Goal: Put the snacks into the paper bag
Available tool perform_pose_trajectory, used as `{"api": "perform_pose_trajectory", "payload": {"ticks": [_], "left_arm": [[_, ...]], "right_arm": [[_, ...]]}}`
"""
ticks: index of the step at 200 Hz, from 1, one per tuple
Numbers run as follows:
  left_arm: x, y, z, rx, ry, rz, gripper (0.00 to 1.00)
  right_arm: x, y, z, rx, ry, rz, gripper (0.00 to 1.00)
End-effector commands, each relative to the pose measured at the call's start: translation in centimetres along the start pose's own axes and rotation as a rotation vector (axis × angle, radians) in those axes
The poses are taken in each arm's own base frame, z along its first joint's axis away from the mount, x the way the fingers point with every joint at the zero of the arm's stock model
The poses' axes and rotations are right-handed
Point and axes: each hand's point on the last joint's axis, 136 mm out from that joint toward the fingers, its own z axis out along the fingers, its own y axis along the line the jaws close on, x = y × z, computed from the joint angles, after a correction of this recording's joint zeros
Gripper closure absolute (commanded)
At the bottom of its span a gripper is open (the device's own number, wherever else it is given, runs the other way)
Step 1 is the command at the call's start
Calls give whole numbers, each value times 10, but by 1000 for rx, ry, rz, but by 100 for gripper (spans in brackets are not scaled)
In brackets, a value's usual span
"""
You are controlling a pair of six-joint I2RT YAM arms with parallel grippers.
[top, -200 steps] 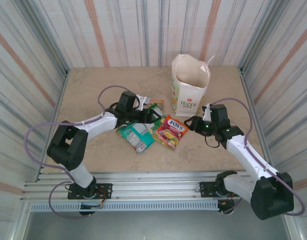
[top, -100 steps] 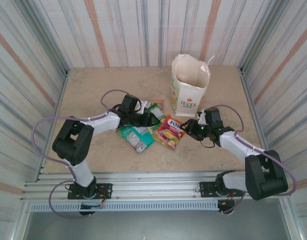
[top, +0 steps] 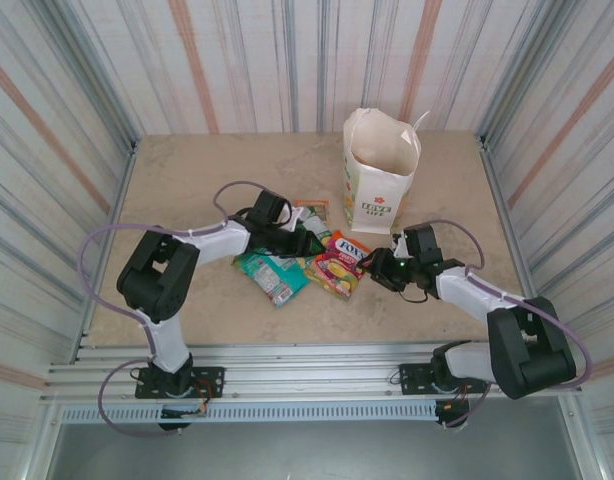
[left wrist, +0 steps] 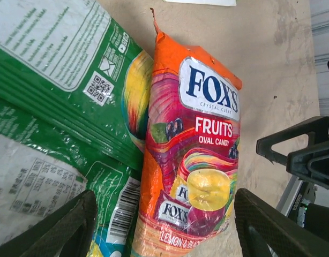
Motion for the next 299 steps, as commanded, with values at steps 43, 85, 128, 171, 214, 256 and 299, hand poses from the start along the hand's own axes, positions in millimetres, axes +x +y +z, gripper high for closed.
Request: {"api": "perform_pose_trajectory", "payload": {"ticks": [43,85,128,171,214,256,299], "left_arm": [[9,-4,11,19,74,13,34],[15,-5,16,17,96,10,36],[17,-6,20,20,106,10,42],[18,-8,25,24,117,9,49],[17,-12,29,36,120,4,54],[20,-13,36,38,130,5,58],[21,-12,43,44,134,-6,59]], "right_arm": [[20,-12,9,32,67,39,38],[24,-16,20,31,88,56,38],[22,-14,27,-6,79,78,38],[19,-15,31,-23,59,95,38],[19,-17,37,-32,60,103,39],[11,-12,42,-68,24,102,40],[4,-1,48,-103,-20,56,44]]}}
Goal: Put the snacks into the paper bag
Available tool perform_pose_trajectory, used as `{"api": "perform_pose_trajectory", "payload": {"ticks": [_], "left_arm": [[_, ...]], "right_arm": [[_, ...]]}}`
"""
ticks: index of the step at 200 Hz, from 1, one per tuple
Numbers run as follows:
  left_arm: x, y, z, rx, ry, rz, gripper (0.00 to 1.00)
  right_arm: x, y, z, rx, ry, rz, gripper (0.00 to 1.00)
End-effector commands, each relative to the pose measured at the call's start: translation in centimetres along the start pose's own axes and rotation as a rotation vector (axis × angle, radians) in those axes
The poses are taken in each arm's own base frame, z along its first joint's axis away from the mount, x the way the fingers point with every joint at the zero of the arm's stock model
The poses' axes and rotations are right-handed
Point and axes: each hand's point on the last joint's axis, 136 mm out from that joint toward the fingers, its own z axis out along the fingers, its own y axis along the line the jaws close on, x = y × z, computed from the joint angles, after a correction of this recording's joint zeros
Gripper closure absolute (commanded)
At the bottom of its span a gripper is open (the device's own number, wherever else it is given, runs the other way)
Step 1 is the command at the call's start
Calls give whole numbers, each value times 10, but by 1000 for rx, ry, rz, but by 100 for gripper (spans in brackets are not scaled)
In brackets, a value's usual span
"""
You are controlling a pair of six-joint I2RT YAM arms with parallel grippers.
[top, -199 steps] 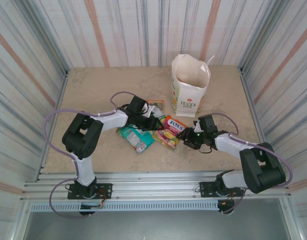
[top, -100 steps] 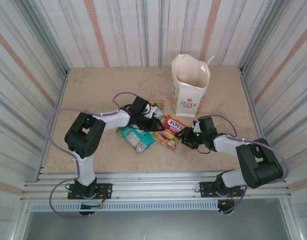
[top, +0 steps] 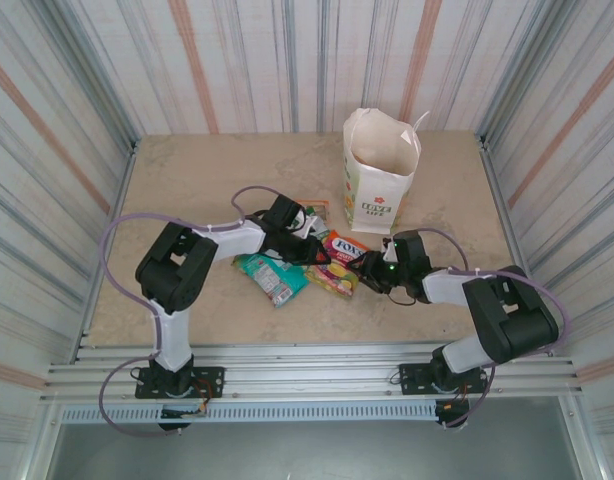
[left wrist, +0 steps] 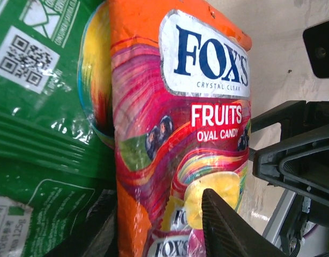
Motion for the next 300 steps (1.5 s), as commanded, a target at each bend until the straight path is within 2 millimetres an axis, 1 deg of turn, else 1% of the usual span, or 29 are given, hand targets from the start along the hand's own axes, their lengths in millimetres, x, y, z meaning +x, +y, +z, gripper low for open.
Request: {"api": "perform_pose_trajectory", "payload": {"ticks": [1,14,27,51,59,90,127,147,161,181,200,209,213,229,263,275,300], "left_arm": [[0,-7,10,31,18,-3,59],[0,-11,11,54,17,-3,61],[-3,-17,11,92,7,-2,67],[-5,-23,10,110,-1,2,69],[-6,-24,8,111,-6,4,72],[-11,-27,-2,78,-41,35,86],[-17,-38,-17,74,-78,93,92],[-20,-50,-27,97,-116,144,96],[-21,-61,-37,124,-145,197,96],[-22,-71,-50,150,-198,246,97],[-24,-87,-64,204,-260,298,97],[-24,-95,-70,233,-283,324,97],[-25,-99,-74,246,-295,338,97],[-27,-115,-87,294,-338,392,97],[-30,-149,-115,383,-425,514,97],[-32,-158,-124,406,-457,549,97],[-37,-172,-138,434,-520,619,97]], "right_arm": [[0,-5,6,10,-28,-1,44],[-2,-5,7,5,-49,-4,45],[-3,-4,7,5,-61,-9,46],[-2,-4,7,5,-61,-19,46],[-2,-3,6,1,-63,-26,46],[-3,1,0,-6,-82,-62,44],[-5,9,-13,-5,-113,-128,39],[-8,16,-24,-11,-151,-176,36],[-11,23,-34,-31,-186,-211,34],[-12,34,-48,-59,-225,-265,32],[-12,45,-62,-85,-266,-331,29],[-13,46,-67,-89,-283,-354,28],[-13,52,-74,-111,-304,-376,28],[-14,60,-86,-142,-348,-425,27],[-12,87,-114,-231,-444,-561,27],[-11,95,-122,-261,-472,-606,27],[-8,109,-134,-308,-512,-673,22]]}}
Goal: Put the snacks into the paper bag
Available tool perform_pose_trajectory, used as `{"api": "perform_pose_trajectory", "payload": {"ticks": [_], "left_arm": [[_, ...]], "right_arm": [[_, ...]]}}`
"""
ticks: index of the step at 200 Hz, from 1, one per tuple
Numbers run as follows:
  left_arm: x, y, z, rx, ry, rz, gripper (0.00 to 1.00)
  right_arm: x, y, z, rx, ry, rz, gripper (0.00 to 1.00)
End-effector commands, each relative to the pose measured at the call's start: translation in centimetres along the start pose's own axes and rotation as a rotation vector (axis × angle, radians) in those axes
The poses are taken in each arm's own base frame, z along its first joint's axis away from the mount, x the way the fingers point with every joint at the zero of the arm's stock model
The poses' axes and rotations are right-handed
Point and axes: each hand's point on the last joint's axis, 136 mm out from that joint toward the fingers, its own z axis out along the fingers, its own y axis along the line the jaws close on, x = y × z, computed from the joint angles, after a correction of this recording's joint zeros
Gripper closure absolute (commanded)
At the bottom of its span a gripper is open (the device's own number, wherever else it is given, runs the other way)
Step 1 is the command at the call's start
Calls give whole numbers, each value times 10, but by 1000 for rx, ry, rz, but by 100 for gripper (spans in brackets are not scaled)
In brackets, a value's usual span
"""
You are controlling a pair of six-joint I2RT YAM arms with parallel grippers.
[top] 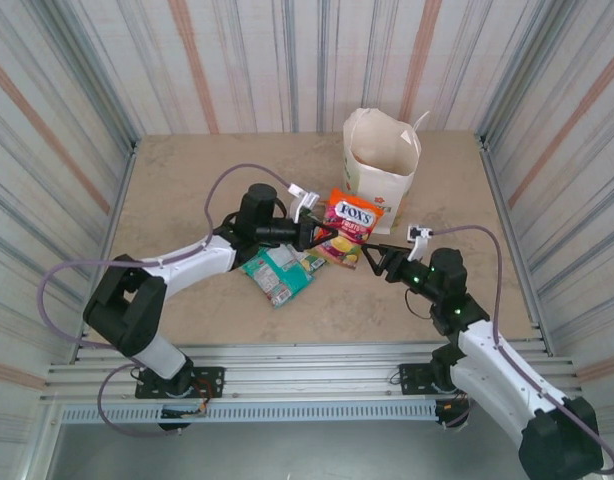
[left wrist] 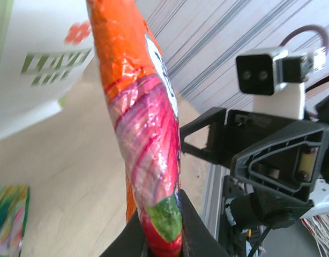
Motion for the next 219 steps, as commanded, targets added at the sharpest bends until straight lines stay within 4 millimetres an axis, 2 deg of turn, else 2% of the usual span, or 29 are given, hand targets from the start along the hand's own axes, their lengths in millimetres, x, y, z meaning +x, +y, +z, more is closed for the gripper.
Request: {"api": "perform_pose_trajectory", "payload": {"ticks": [1,44,83,123,163,219], "left_arm": [[-31,-38,-11,108,-109,163,97],[-48,-52,-14,194,-174,213,98],[-61,-61,-12,272,-217,231,98],[-59,-60,-7,314,-194,202,98],[-53,-52,-5,261,-163,192,97],[-52,-32,-3,126,-145,156,89]], "right_arm": [[-8,8,-5,-34,-41,-103,22],[-21,40,1,-195,-15,-107,21],[-33,60,7,-310,-16,-91,19],[-46,81,1,-401,-48,-126,20],[-53,87,-4,-407,-70,-154,50],[-61,76,-7,-310,-116,-173,75]]}}
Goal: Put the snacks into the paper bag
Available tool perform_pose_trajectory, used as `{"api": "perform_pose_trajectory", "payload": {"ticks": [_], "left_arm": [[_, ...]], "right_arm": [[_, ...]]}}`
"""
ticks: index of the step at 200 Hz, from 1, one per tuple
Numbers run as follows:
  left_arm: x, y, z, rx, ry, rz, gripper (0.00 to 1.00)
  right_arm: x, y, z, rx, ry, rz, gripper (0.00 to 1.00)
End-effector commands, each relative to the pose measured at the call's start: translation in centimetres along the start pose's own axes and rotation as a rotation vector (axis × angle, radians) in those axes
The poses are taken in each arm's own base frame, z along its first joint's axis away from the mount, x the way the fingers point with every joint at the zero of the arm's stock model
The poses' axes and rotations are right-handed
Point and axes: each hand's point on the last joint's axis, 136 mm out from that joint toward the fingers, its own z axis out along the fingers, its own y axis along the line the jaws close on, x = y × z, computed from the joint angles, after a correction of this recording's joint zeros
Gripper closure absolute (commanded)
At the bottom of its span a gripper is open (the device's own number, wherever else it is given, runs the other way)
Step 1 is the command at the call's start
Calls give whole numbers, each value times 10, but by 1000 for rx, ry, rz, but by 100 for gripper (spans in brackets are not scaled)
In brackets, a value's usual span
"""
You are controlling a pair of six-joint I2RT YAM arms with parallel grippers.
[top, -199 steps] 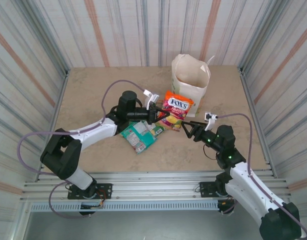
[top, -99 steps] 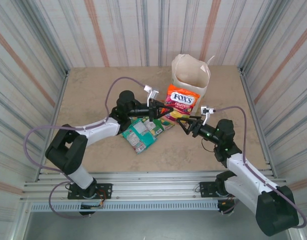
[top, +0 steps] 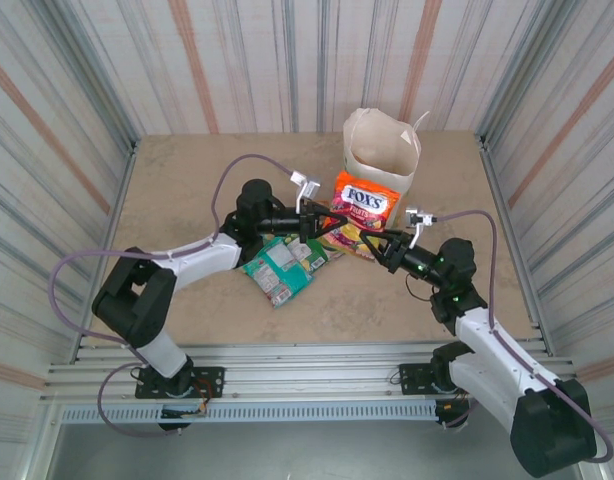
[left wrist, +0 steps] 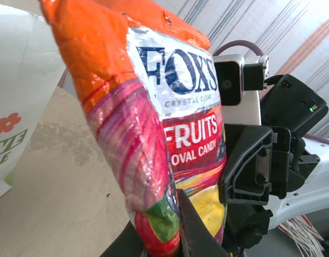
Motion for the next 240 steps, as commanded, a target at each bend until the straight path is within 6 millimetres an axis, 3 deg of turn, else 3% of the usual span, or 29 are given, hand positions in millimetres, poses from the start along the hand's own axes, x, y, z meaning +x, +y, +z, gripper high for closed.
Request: {"api": "perform_pose_trajectory", "payload": {"ticks": [1,35,69,94,147,196,240], "left_arm": [[-17,0,-5,-67,-17,46,89],[-20,5,-7,-119,-5,48,75],[-26,11,-14,-188,-17,50,38],[-28,20,-22,-264,-22,46,20],[-26,46,-54,-523,5,66,13],[-21,62,-84,-733,61,99,11],[-21,67,-94,-805,98,117,12]], "right_arm": [[-31,17,-5,7,-87,-99,75],[-38,15,-10,78,-88,-129,83],[-53,15,-13,147,-91,-160,86],[-71,15,-15,208,-91,-169,86],[-121,15,-16,347,-93,-239,87],[-167,17,-5,456,-53,-343,87],[-204,-5,12,584,-26,-406,88]]}}
